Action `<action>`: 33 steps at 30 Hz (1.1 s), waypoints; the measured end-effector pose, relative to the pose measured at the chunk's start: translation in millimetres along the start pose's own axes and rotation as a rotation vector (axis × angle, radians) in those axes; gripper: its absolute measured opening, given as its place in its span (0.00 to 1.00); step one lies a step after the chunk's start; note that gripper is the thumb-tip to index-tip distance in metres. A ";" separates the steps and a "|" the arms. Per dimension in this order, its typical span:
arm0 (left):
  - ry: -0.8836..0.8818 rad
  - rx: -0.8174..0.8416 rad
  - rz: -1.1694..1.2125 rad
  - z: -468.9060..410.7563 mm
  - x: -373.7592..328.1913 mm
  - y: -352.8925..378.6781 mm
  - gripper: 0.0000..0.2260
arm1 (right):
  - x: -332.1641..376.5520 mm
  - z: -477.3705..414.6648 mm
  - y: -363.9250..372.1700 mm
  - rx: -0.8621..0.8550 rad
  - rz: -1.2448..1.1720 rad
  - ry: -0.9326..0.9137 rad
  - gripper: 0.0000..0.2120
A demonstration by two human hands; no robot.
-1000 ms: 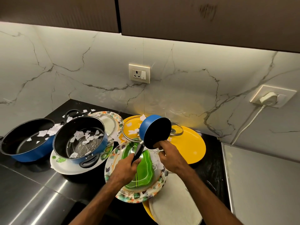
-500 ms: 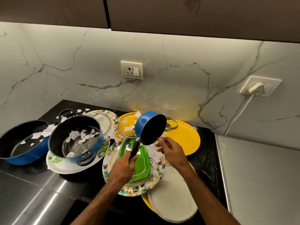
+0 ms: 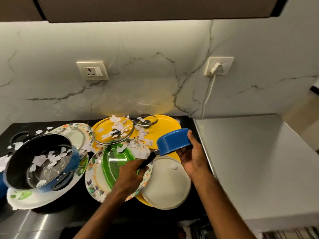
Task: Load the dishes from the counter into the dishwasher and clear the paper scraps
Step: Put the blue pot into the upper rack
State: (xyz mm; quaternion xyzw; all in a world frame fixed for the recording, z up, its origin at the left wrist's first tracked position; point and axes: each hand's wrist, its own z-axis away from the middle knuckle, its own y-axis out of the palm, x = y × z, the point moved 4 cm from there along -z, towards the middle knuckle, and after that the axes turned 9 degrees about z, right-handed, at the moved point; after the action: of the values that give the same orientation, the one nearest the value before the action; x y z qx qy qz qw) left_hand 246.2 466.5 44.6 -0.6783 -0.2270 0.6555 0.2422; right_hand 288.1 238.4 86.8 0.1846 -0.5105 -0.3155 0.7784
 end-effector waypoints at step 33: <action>-0.460 0.651 0.876 154.0 -244.0 320.4 0.23 | 40.5 320.5 -347.6 -0.402 0.515 -0.215 0.35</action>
State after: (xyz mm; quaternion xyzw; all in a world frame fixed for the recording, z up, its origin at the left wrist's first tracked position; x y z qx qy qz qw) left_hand 80.1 69.0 30.6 -0.4401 0.2402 0.8606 0.0891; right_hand -97.9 -32.7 34.1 -0.1419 -0.5471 -0.2205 0.7950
